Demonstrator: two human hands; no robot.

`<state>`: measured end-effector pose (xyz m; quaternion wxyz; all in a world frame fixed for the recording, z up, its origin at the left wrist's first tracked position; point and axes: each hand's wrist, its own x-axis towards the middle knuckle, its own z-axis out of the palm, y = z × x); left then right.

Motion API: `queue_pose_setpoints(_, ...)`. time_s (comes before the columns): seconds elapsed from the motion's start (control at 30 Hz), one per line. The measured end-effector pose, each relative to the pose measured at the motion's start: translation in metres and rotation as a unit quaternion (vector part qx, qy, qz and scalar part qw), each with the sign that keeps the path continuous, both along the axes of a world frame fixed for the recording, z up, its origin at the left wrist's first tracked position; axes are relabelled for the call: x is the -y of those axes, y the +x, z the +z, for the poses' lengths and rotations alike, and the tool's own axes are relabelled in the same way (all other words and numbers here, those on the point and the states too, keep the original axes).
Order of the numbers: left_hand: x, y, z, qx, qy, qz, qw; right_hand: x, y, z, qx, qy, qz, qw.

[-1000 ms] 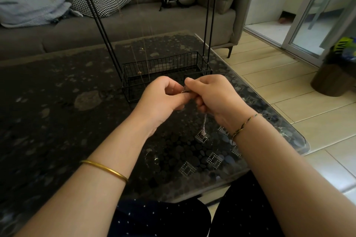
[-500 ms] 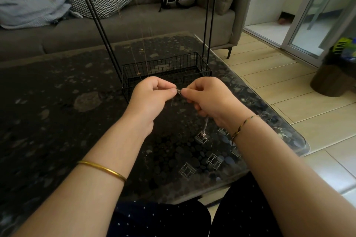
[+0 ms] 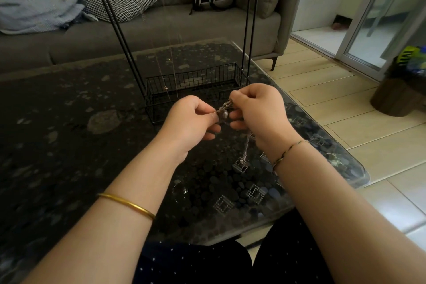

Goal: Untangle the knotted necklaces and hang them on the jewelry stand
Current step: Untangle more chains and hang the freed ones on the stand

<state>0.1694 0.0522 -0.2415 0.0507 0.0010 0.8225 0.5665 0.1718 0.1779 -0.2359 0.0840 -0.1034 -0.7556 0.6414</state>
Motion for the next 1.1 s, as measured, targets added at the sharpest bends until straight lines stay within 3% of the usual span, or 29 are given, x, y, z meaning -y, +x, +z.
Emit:
queue_pose_setpoints(0.07,-0.0015,0.0007,0.0012,-0.008,-0.020,-0.007,1.000,0.0005,0.0010,0.0009,0.011,-0.068,-0.004,0.998)
queue_pose_setpoints(0.17,-0.0037,0.0023,0.0026,0.014,-0.010,-0.021,1.000,0.0002,0.0019,0.0014,0.002,-0.096,-0.002,0.995)
queue_pose_setpoints(0.27,-0.0039,0.0041,0.0057,0.110,0.106,-0.020,0.988,-0.0011,0.0015,0.0018,-0.013,-0.077,0.022,0.997)
queue_pose_setpoints(0.33,-0.0025,0.0042,0.0085,0.174,0.216,-0.019,0.961,-0.0016,0.0022,0.0018,-0.016,-0.061,0.043,0.997)
queue_pose_setpoints(0.4,-0.0006,0.0034,0.0091,0.191,0.257,-0.023,0.947,-0.0009,0.0030,0.0013,-0.017,-0.056,0.064,0.996)
queue_pose_setpoints(0.67,0.0001,-0.0018,0.0047,0.085,0.243,0.088,0.962,0.0014,0.0021,-0.0001,0.007,0.009,0.090,0.996)
queue_pose_setpoints(0.87,-0.0006,-0.0030,0.0028,0.052,0.269,0.095,0.957,0.0070,0.0033,0.0009,0.020,0.102,0.153,0.983)
queue_pose_setpoints(1.1,-0.0008,-0.0036,0.0006,0.045,0.167,0.034,0.984,0.0030,0.0020,0.0008,-0.001,-0.024,0.080,0.997)
